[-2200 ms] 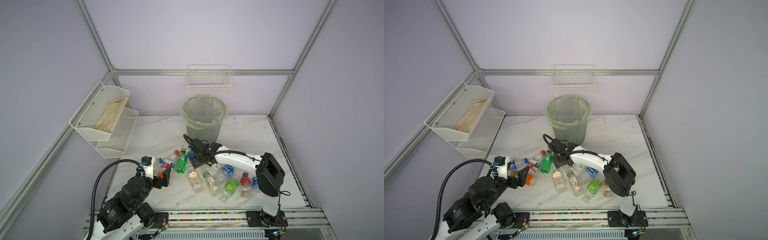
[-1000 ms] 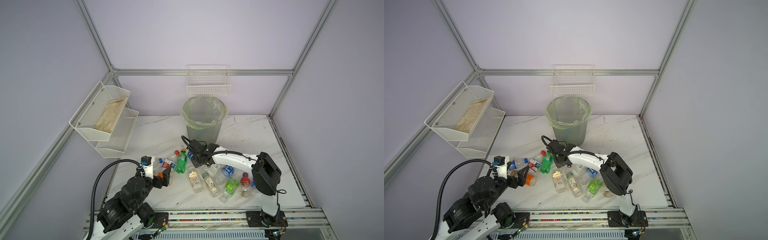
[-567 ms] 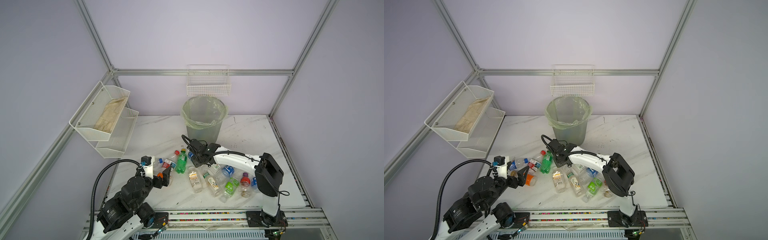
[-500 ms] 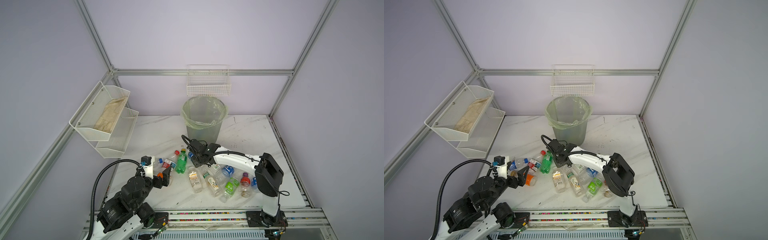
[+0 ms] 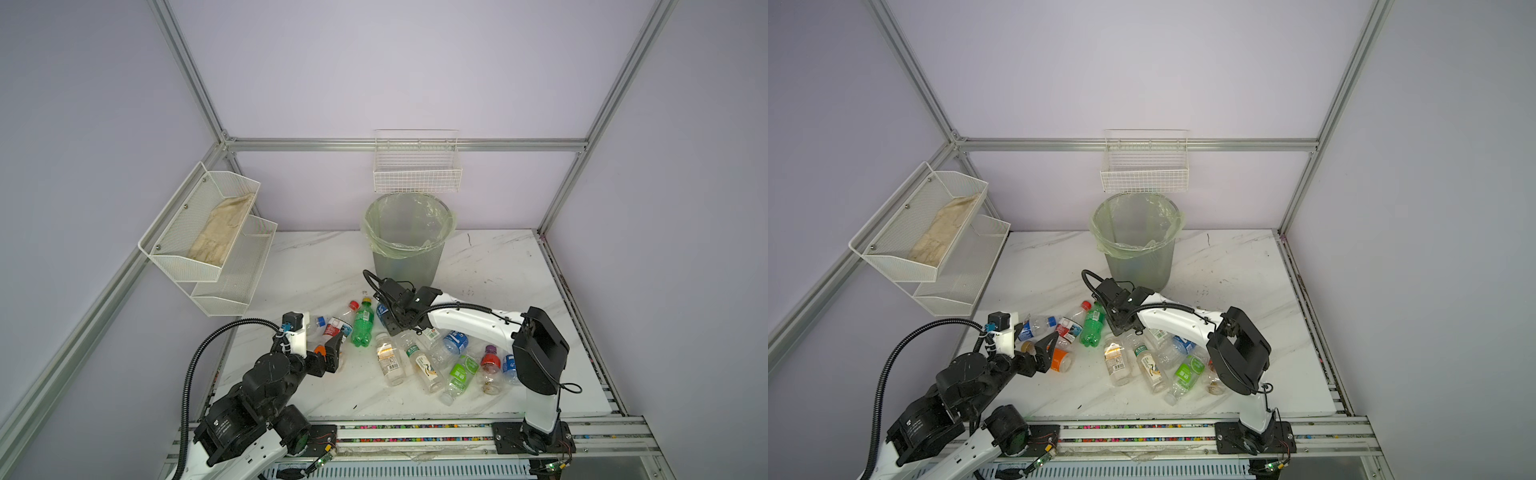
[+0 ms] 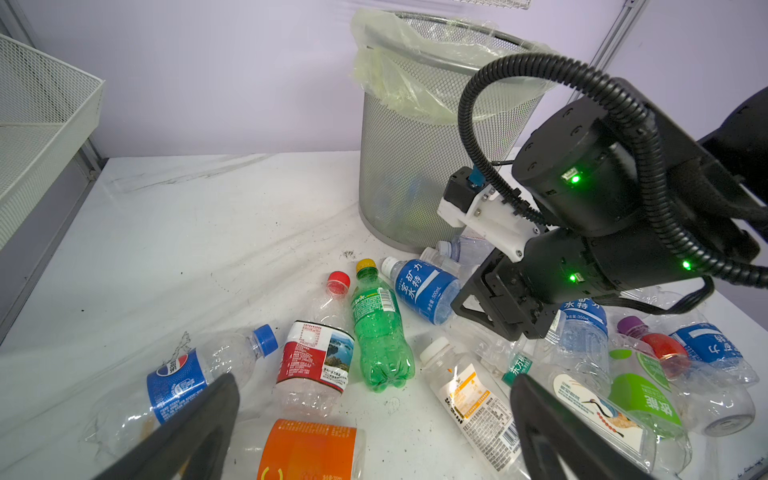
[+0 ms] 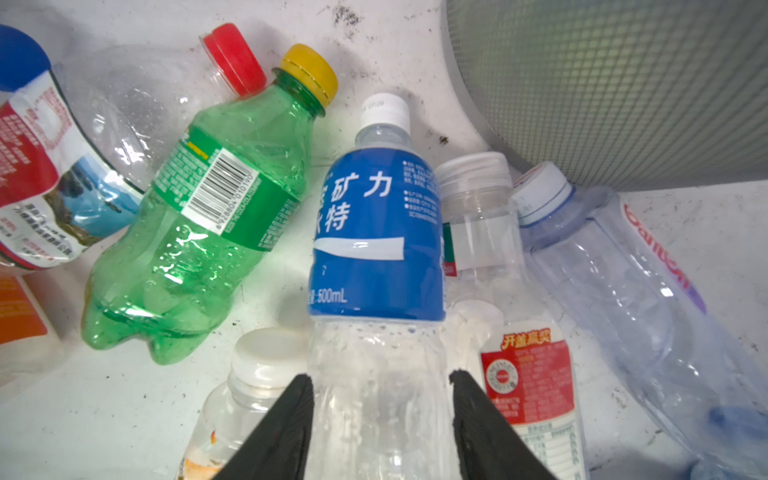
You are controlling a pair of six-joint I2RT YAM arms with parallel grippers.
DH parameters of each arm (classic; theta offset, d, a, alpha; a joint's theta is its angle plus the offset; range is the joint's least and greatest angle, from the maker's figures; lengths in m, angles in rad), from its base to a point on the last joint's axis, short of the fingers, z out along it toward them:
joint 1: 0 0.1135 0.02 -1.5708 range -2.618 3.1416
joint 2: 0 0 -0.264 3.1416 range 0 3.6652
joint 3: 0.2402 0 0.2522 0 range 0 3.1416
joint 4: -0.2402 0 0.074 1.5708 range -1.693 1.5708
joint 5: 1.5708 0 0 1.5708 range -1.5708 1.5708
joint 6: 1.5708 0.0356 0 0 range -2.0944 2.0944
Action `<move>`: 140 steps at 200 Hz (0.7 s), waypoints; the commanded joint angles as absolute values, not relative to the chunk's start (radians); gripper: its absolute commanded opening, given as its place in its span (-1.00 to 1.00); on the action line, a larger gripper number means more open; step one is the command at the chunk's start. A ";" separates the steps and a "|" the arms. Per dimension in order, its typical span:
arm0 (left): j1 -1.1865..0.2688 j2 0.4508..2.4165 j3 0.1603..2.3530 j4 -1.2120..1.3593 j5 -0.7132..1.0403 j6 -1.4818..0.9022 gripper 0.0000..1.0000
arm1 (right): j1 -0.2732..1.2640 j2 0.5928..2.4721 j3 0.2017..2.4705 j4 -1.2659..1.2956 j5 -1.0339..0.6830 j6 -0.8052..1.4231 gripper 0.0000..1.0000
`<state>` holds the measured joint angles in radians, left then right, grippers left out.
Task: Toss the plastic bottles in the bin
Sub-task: 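Lower the right gripper and close it on the blue-labelled bottle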
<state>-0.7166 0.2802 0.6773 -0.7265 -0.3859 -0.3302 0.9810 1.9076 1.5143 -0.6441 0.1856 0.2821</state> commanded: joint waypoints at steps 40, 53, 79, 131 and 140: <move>-0.722 0.278 0.673 -0.699 -0.385 -0.334 0.99 | 0.989 1.932 1.502 -0.666 0.192 0.285 0.34; -0.722 0.276 0.673 -0.699 -0.387 -0.335 0.99 | 0.989 1.947 1.504 -0.666 0.188 0.285 0.38; -0.721 0.277 0.673 -0.699 -0.387 -0.335 0.99 | 0.988 1.971 1.507 -0.664 0.177 0.282 0.43; -0.722 0.276 0.673 -0.699 -0.389 -0.334 0.99 | 0.988 1.998 1.498 -0.637 0.154 0.281 0.44; -0.721 0.276 0.673 -0.699 -0.389 -0.336 0.99 | 0.989 2.005 1.497 -0.632 0.149 0.281 0.44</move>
